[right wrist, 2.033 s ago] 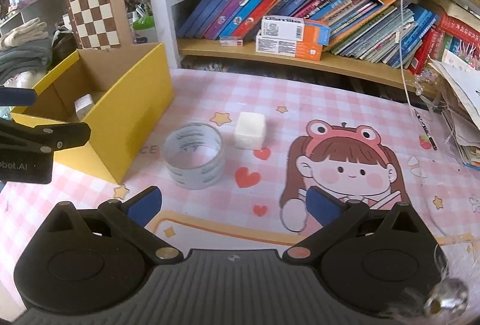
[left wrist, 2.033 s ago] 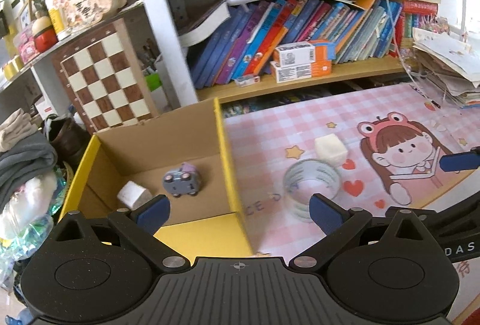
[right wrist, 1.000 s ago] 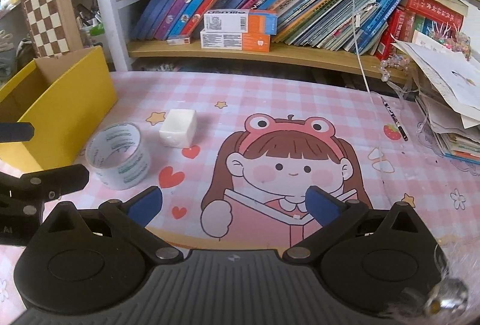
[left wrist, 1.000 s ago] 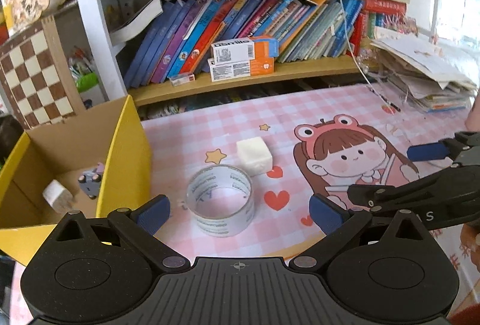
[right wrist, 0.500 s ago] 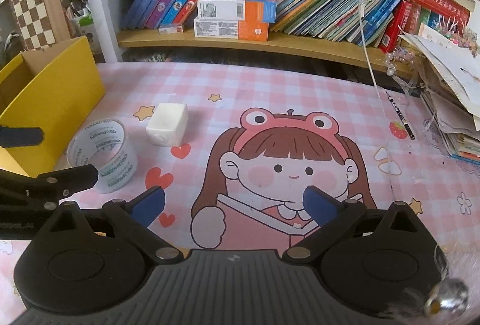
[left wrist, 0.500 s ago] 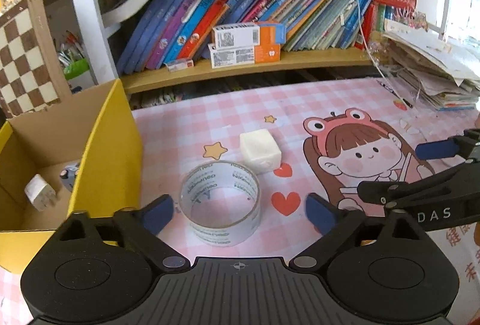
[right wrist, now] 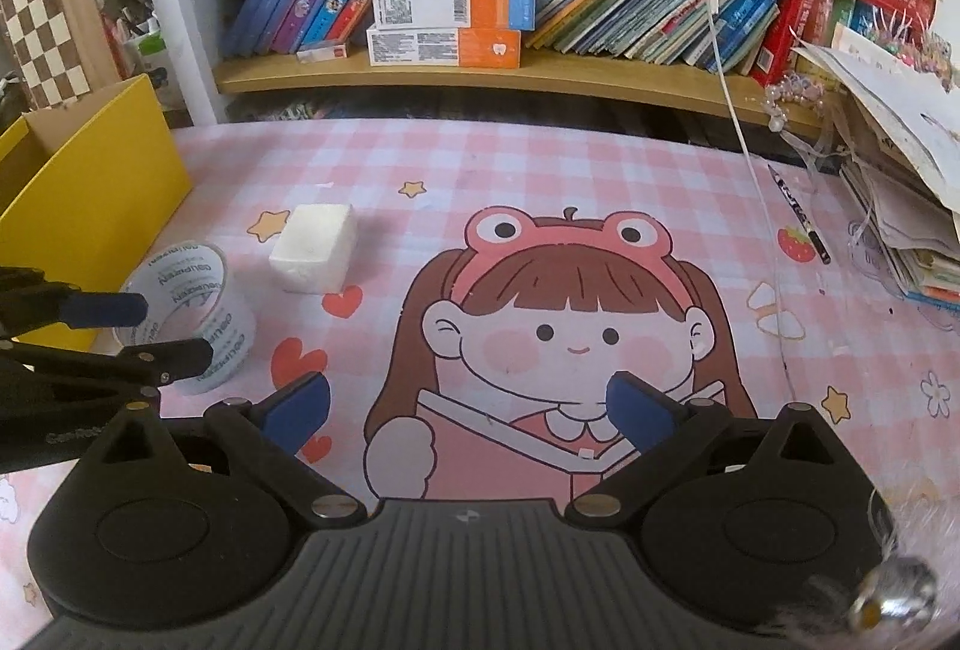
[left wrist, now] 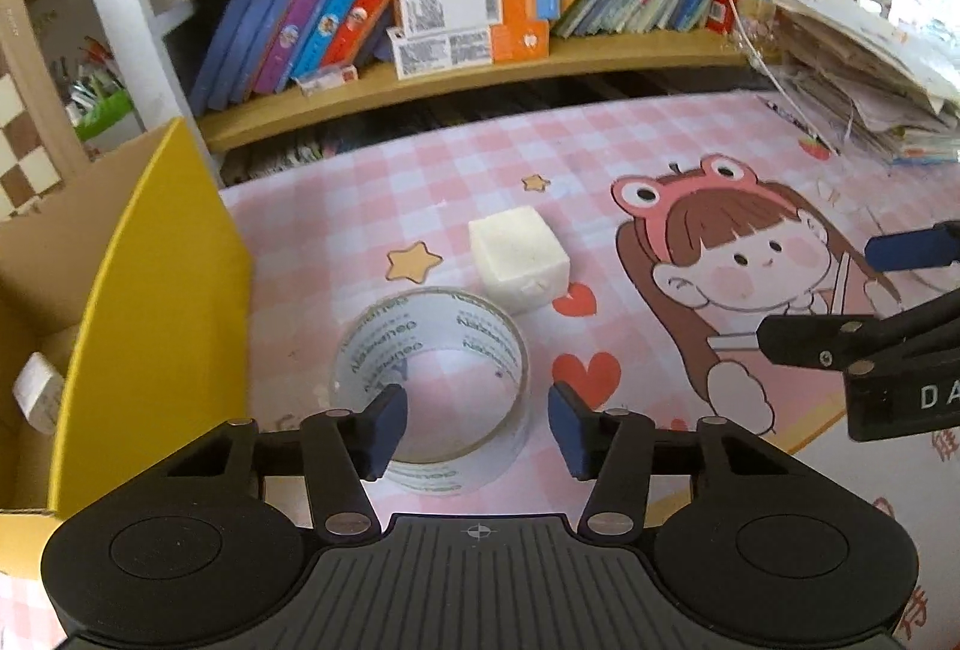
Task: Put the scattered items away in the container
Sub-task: 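Lower left tool onto clear tape roll rim and close it while right tool approaches white block, then lift tape roll with left tool while right tool moves over white foam block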
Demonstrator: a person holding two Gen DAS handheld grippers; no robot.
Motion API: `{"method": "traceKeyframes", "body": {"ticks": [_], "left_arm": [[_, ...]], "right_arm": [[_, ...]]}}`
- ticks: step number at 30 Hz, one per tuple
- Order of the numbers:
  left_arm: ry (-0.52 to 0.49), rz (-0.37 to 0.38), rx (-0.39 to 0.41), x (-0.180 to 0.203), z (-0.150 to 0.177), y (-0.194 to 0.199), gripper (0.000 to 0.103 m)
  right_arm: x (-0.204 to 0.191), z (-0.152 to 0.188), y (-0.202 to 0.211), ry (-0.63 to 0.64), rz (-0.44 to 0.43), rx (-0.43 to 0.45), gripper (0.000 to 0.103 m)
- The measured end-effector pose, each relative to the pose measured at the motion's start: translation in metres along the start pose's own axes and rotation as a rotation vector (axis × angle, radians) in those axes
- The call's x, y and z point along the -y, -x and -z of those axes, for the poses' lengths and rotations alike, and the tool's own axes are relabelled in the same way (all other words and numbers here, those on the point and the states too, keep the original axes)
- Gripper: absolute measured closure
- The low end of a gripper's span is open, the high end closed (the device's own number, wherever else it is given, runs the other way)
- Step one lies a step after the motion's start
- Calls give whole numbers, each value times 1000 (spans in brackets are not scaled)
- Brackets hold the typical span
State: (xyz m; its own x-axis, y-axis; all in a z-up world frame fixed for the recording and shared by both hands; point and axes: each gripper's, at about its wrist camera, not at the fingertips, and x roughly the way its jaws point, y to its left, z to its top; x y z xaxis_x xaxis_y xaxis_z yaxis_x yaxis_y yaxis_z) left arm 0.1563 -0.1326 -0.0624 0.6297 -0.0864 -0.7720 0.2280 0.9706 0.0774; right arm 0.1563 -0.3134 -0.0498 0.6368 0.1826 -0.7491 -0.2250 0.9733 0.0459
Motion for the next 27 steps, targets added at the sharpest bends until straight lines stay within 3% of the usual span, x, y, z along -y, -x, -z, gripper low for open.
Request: {"method": "traceKeyframes", "body": {"ticks": [2, 10, 15, 20, 22, 27], "left_arm": [[-9, 4, -15, 1, 1, -5, 58], [-26, -5, -25, 1, 2, -14, 59], [-15, 5, -31, -1, 2, -17, 65], [62, 33, -63, -9, 0, -19, 93], [77, 39, -70, -12, 0, -19, 98], [113, 65, -74, -18, 3, -12, 98]], "right_arm": [[1, 1, -1, -7, -4, -5, 2], [-1, 2, -2, -2, -14, -15, 2], [-2, 2, -2, -1, -15, -13, 2], [-2, 2, -1, -1, -16, -11, 2], [-2, 3, -1, -1, -18, -10, 2], [-5, 3, 1, 6, -25, -7, 2]]}}
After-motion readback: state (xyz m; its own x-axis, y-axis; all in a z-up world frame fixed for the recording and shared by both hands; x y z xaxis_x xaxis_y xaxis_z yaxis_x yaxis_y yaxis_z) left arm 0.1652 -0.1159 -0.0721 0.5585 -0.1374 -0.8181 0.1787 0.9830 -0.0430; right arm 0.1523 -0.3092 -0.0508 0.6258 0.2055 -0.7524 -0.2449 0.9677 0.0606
